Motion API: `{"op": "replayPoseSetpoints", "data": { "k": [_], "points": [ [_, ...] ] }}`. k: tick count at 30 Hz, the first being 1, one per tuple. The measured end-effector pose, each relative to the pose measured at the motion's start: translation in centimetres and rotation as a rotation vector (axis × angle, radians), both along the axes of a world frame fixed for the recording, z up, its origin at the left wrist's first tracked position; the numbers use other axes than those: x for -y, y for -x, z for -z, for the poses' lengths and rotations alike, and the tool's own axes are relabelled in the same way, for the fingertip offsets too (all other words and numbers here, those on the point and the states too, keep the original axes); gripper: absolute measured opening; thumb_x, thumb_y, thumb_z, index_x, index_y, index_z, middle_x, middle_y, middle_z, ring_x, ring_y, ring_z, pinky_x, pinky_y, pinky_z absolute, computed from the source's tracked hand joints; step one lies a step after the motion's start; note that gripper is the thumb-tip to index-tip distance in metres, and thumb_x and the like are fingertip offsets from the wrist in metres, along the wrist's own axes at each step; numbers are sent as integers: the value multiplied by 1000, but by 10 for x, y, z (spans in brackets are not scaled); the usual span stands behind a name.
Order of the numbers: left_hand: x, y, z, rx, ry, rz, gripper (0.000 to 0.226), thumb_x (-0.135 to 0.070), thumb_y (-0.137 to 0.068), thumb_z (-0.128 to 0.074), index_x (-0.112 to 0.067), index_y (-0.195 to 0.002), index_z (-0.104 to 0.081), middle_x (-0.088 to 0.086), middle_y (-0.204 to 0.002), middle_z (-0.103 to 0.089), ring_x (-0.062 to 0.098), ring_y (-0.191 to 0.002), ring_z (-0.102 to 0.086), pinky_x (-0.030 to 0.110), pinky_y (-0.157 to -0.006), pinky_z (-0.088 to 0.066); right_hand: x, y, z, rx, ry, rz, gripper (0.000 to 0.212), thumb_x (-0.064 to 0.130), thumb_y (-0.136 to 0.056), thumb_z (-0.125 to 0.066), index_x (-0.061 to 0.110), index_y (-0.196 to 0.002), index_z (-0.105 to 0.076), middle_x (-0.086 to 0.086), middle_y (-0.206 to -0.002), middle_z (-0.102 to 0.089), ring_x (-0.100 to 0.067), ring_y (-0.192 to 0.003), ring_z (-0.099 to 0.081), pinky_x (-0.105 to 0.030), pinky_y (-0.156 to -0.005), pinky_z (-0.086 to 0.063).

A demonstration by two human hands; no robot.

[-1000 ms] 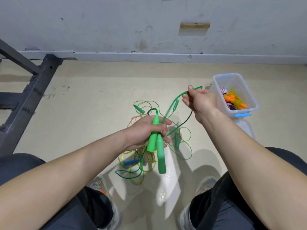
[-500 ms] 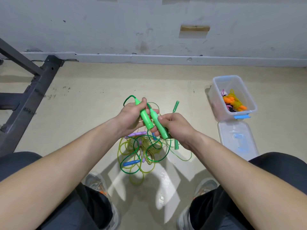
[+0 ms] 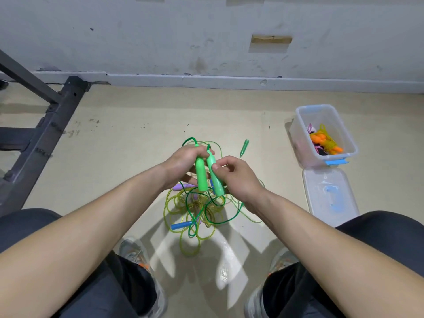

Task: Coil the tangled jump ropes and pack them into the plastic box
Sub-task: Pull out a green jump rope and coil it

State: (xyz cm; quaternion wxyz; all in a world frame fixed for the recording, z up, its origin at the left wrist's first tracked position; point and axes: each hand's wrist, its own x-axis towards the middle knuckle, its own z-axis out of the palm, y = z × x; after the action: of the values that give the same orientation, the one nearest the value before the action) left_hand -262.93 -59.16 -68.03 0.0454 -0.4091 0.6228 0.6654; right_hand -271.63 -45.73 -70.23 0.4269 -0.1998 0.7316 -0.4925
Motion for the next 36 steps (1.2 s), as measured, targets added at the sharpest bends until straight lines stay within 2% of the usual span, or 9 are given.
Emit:
{"op": "replayPoseSetpoints", "data": {
  "k": [3,7,11,13,16,22,27,30,36],
  "points": [
    [-10,0,4,-48,-44,78,29,-27,-101,-46,-19,-119,-67,6,-96,-68,23,-77,-64,24,-47,-48,0,-3,2,36,49,24,8,20,-95,-68,13,-92,-70,2,-89,-73,-15,-71,-70,-32,-61,-57],
    [-15,2,9,-162,12,103,24,-26,-103,-51,-14,-95,-71,10,-89,-68,23,-81,-63,38,-78,-50,-2,-2,-4,27,78,13,14,24,-93,-72,16,-82,-73,0,-91,-74,-11,-64,-70,-26,-58,-51],
    [-10,-4,6,-78,3,146,19,-11,-97,-54,-4,-85,-67,17,-78,-64,28,-71,-64,33,-67,-50,-3,18,-19,-751,-295,-344,36,61,-84,-56,28,-76,-69,7,-77,-69,-15,-74,-65,-31,-70,-54],
    [-11,-6,1,-39,-57,261,20,-10,-98,-54,-4,-82,-64,14,-74,-69,31,-72,-69,36,-71,-53,-4,30,-32,-873,-124,-375,27,52,-76,-54,32,-90,-65,14,-96,-66,-14,-92,-61,-34,-86,-51],
    [-12,-8,-8,-6,-18,542,19,-10,-100,-54,-6,-83,-63,5,-70,-70,23,-65,-66,35,-69,-53,-6,38,-32,-750,101,-713,59,44,-77,-54,28,-134,-56,7,-138,-55,-10,-127,-45,-29,-112,-33],
    [10,-20,-23,-81,-48,733,12,-10,-93,-59,-12,-99,-68,10,-81,-64,19,-56,-47,34,-60,-38,-14,66,-16,-347,-92,-684,44,59,-70,-74,16,-73,-70,3,-57,-51,-13,-57,-50,-32,-60,-40],
    [25,-27,-21,-121,-83,572,25,-26,-95,-61,-17,-118,-65,10,-88,-66,19,-55,-44,36,-60,-35,-19,76,-17,26,115,-350,41,40,-102,-52,11,-77,-67,1,-58,-30,-15,-53,-27,-30,-56,-31],
    [15,-24,-21,-167,-197,453,57,-64,-94,-47,-16,-118,-66,14,-95,-66,21,-57,-50,31,-58,-43,-16,69,-17,-51,180,-291,36,29,-103,-54,13,-75,-70,1,-60,-33,-11,-55,-29,-30,-58,-29],
    [0,-26,-9,-210,-397,324,61,-57,-98,-36,-6,-107,-69,19,-85,-62,30,-65,-58,41,-75,-40,-15,73,-24,-63,192,-194,14,23,-87,-73,20,-74,-76,-12,-73,-41,-13,-59,-33,-30,-59,-28]
  ]
}}
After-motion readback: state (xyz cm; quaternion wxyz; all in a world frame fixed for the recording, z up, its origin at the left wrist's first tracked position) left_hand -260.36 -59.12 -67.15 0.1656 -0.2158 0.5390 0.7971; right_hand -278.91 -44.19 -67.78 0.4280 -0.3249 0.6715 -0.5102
